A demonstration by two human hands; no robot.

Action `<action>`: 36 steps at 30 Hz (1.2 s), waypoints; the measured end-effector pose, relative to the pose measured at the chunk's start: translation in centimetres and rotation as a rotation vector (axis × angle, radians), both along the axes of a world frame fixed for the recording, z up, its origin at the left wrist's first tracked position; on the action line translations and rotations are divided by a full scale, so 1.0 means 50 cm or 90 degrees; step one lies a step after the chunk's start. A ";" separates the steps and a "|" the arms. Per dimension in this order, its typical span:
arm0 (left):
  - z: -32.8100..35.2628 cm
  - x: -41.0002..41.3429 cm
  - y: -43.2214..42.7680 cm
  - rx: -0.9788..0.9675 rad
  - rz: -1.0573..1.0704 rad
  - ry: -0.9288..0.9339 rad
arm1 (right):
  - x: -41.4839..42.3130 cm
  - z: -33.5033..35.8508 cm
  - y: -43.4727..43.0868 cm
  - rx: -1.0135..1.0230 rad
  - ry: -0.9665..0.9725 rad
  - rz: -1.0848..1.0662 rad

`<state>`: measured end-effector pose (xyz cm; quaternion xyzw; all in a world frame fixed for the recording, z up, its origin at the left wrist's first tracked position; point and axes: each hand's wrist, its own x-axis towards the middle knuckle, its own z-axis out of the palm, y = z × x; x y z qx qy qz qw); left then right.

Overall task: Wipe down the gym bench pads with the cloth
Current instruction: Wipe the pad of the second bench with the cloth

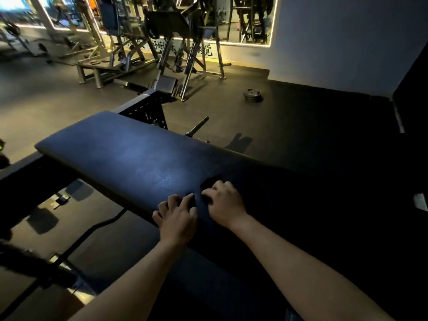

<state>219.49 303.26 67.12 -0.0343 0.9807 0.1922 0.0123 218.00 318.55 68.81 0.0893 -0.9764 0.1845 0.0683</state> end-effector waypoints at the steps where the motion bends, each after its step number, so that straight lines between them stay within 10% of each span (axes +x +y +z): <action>1: -0.001 0.000 0.003 0.005 0.009 0.000 | 0.013 0.002 -0.013 0.000 -0.007 0.066; 6: 0.002 0.005 0.020 -0.011 0.013 0.012 | -0.005 0.007 0.047 0.033 -0.004 0.163; 17: 0.018 -0.003 0.044 -0.044 -0.009 0.026 | -0.152 -0.004 0.275 -0.061 -0.059 -0.245; 25: 0.016 -0.083 0.101 -0.068 -0.153 -0.042 | -0.218 -0.001 0.128 -0.052 -0.060 -0.009; 36: 0.020 -0.192 0.180 -0.081 -0.184 -0.048 | -0.294 -0.006 0.367 -0.067 -0.230 -0.378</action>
